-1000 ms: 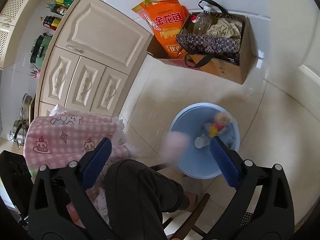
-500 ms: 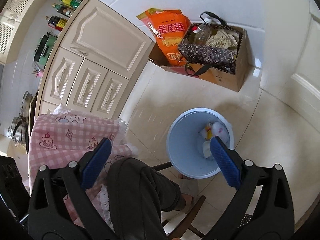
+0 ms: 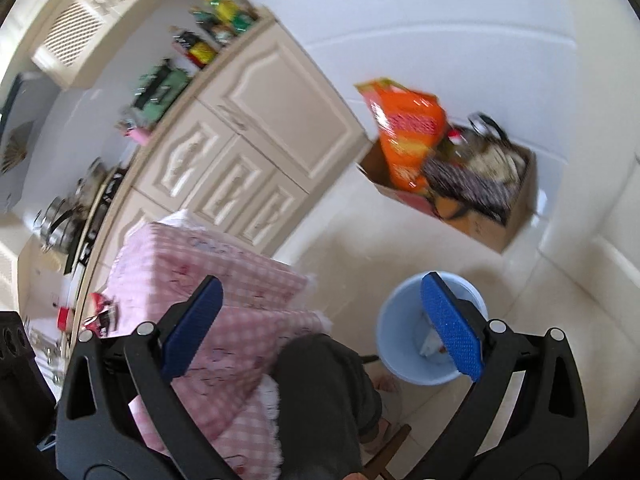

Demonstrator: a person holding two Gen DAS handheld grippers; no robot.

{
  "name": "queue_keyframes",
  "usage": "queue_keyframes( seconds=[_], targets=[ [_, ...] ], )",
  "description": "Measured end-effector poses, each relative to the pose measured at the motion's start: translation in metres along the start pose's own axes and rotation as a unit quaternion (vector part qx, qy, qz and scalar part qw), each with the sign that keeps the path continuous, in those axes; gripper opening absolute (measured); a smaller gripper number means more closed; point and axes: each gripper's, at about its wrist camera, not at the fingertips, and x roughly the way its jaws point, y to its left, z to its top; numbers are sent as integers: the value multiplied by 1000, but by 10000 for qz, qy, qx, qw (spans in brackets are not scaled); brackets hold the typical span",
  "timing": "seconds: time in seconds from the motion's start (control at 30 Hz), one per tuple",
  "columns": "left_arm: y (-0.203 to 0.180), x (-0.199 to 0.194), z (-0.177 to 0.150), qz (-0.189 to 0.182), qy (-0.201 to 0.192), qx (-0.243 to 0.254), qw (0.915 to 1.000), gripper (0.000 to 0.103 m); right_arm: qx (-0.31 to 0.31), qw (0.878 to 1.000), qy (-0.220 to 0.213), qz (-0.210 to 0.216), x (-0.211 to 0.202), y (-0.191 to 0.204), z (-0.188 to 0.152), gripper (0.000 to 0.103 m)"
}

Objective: Collect trash
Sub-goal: 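Move both open tools back over the pink table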

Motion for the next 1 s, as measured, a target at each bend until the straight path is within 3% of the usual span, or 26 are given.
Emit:
queue_keyframes(
  seconds=[0.37,0.43,1.0],
  targets=[
    [51,-93,7,351,-853,-160,9956,87,-1052,9931,-249,459,-27,111,-4,97],
    [61,-109,5,478,-988,-181,9938,92,-1269,9900,-261,555,-29,133,-8,97],
    [144,-224,-18,1446,-1979,-823,9660,98,-2672,9547,-233,1292,-35,274,-55,97]
  ],
)
